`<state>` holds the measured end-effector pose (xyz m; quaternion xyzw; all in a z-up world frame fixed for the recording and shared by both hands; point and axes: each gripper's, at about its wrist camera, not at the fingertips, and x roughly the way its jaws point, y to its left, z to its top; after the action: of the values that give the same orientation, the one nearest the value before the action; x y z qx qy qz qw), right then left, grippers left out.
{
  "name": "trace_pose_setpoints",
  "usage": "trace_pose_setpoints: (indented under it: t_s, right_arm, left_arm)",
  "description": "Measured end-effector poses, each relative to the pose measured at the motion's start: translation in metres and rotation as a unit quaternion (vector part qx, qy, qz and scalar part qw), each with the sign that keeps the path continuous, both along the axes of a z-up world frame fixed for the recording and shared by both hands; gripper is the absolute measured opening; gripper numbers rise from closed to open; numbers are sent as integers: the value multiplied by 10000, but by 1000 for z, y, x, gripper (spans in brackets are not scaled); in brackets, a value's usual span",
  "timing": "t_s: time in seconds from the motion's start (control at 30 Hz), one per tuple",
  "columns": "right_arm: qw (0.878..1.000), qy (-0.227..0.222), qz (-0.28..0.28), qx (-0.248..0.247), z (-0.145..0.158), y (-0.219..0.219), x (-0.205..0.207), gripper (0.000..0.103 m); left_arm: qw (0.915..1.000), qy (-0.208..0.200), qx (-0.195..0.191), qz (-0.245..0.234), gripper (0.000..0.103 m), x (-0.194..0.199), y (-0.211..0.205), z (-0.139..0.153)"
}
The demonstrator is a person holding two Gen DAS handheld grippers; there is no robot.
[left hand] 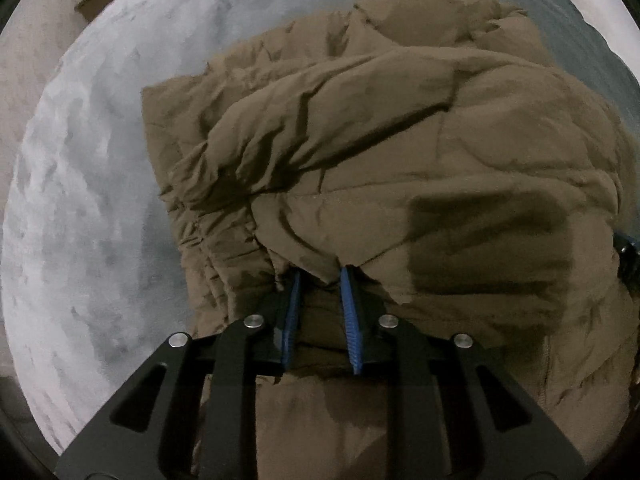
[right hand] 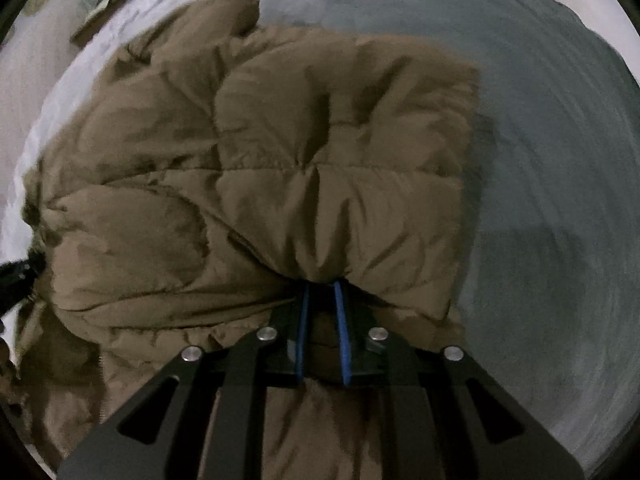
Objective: Fold large clothes
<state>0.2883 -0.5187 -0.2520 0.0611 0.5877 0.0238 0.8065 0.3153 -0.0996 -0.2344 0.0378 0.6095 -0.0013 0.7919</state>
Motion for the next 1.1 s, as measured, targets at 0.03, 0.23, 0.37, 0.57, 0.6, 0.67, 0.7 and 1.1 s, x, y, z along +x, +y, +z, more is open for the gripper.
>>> trace_pose_setpoints:
  t_s: [0.03,0.23,0.37,0.57,0.6,0.67,0.7,1.1]
  right_arm:
    - [9998,-87,-77,136,6,-3,-8,27]
    - [9944,-868,-86,598,43,-10,-87,80]
    - [9929,-1047,-71,565,46,-5,-151,81]
    - [9919,-1222,328,63,40,12,-201,81]
    - [9921,-1171,443,-69,34,16,-207,81]
    - [9927,-1079,528,-131,26,19,-213,81]
    - [9932,-1034,523,-112,23,20,-216,81]
    - [9880,-1372,428,-572,-10,29,-238,84]
  left_arm:
    - [9999,-102,27,-1,28,-7,-1,7]
    - [9959,-747,244,454,94,-53,-1,45]
    - [9954,-713,-15,647,94,-91,-6,54]
    - [9967,-655,106,470,94,-157,-28,47]
    - [9972,-583,113,456,94,-166,-29,42]
    - [9980,-396,119,487,94,-182,-29,29]
    - [9982,-327,152,485,94,-193,-28,23]
    - [9975,-633,176,247,100,-239,-19,-17]
